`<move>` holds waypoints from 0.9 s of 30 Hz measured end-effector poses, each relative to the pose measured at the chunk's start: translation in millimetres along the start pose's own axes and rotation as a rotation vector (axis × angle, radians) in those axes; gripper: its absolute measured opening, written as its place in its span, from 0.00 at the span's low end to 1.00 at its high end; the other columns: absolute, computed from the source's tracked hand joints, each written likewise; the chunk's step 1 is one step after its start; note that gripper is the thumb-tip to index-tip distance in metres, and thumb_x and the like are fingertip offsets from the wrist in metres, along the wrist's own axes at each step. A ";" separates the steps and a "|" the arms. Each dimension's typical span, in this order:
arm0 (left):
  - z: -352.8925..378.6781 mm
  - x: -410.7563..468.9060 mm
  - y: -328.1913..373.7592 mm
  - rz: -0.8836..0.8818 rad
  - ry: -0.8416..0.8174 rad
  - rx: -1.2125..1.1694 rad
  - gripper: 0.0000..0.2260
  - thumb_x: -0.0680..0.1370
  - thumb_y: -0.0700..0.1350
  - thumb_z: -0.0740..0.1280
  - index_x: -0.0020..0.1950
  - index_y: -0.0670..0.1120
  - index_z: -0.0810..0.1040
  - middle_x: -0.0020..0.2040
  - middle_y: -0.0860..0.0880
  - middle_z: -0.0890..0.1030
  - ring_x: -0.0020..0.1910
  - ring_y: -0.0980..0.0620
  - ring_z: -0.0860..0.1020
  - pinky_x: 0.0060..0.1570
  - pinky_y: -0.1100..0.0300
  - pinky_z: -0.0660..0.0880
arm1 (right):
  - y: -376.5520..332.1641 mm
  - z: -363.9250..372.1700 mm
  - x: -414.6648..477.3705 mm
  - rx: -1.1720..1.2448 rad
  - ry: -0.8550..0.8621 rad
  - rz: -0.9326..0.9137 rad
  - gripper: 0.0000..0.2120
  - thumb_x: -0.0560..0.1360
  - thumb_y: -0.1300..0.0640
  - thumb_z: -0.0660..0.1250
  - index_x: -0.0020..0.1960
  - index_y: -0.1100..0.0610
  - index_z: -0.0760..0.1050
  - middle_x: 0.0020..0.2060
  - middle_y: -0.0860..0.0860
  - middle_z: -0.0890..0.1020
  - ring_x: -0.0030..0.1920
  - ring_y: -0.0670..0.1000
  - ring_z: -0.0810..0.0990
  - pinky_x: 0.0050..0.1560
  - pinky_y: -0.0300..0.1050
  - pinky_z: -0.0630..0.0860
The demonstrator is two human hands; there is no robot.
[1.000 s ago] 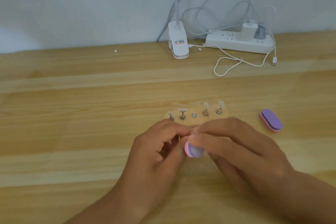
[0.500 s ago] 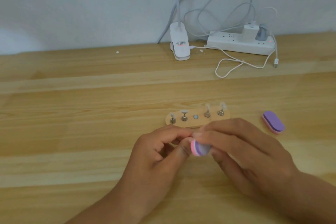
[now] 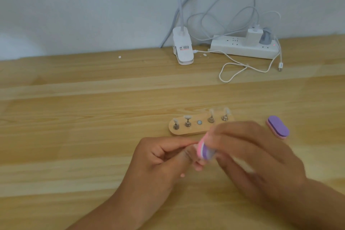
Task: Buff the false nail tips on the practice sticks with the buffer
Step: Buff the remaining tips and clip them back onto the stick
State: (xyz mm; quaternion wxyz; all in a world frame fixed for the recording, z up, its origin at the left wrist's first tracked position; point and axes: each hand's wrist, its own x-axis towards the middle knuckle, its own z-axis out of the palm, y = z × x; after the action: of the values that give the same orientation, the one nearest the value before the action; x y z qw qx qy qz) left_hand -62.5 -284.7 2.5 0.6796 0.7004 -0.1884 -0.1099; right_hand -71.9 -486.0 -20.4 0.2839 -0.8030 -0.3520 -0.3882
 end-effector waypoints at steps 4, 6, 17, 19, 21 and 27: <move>-3.2 0.8 -1.8 -0.028 0.009 -0.031 0.10 0.72 0.53 0.69 0.45 0.49 0.86 0.37 0.46 0.85 0.36 0.51 0.83 0.33 0.63 0.74 | 5.3 -3.2 1.2 -0.043 -0.049 0.011 0.16 0.77 0.70 0.67 0.60 0.56 0.79 0.56 0.51 0.78 0.56 0.48 0.79 0.58 0.40 0.75; -4.0 0.3 -0.9 -0.033 -0.005 -0.039 0.10 0.73 0.52 0.68 0.44 0.48 0.86 0.37 0.46 0.85 0.36 0.51 0.83 0.33 0.62 0.73 | 4.1 -3.5 2.5 -0.040 -0.011 0.021 0.16 0.77 0.70 0.67 0.60 0.55 0.79 0.56 0.50 0.78 0.56 0.48 0.79 0.59 0.39 0.74; -4.8 0.6 0.4 0.004 -0.007 -0.042 0.10 0.72 0.52 0.68 0.42 0.47 0.86 0.34 0.46 0.84 0.33 0.52 0.81 0.32 0.62 0.73 | 5.8 -0.9 2.3 -0.091 -0.056 0.021 0.15 0.76 0.71 0.68 0.59 0.58 0.80 0.53 0.53 0.81 0.53 0.51 0.81 0.56 0.43 0.77; -4.8 1.7 -0.7 0.065 0.076 0.054 0.09 0.72 0.53 0.69 0.41 0.49 0.86 0.34 0.49 0.83 0.32 0.53 0.79 0.31 0.63 0.72 | 12.0 -5.7 5.4 -0.087 -0.019 0.131 0.16 0.74 0.71 0.69 0.59 0.57 0.79 0.50 0.55 0.82 0.52 0.50 0.80 0.57 0.40 0.76; -3.7 3.7 -0.1 0.177 0.146 0.279 0.07 0.72 0.53 0.69 0.42 0.52 0.84 0.36 0.53 0.82 0.33 0.58 0.77 0.33 0.67 0.71 | 10.1 -5.6 6.6 -0.024 0.012 0.171 0.14 0.76 0.70 0.68 0.59 0.60 0.78 0.51 0.54 0.81 0.54 0.48 0.80 0.59 0.36 0.74; -0.9 3.9 -1.2 0.368 0.170 0.754 0.08 0.77 0.49 0.64 0.49 0.52 0.83 0.43 0.58 0.78 0.41 0.57 0.76 0.39 0.61 0.74 | 6.7 -1.0 2.7 0.038 -0.123 0.113 0.15 0.77 0.69 0.65 0.62 0.59 0.79 0.55 0.52 0.81 0.53 0.50 0.81 0.54 0.42 0.77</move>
State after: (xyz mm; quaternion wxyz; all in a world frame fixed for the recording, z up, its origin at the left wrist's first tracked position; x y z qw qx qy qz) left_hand -58.4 -285.5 1.7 0.3974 0.8611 -0.2805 0.1481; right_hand -65.8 -489.8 -18.9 0.2983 -0.8384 -0.3302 -0.3148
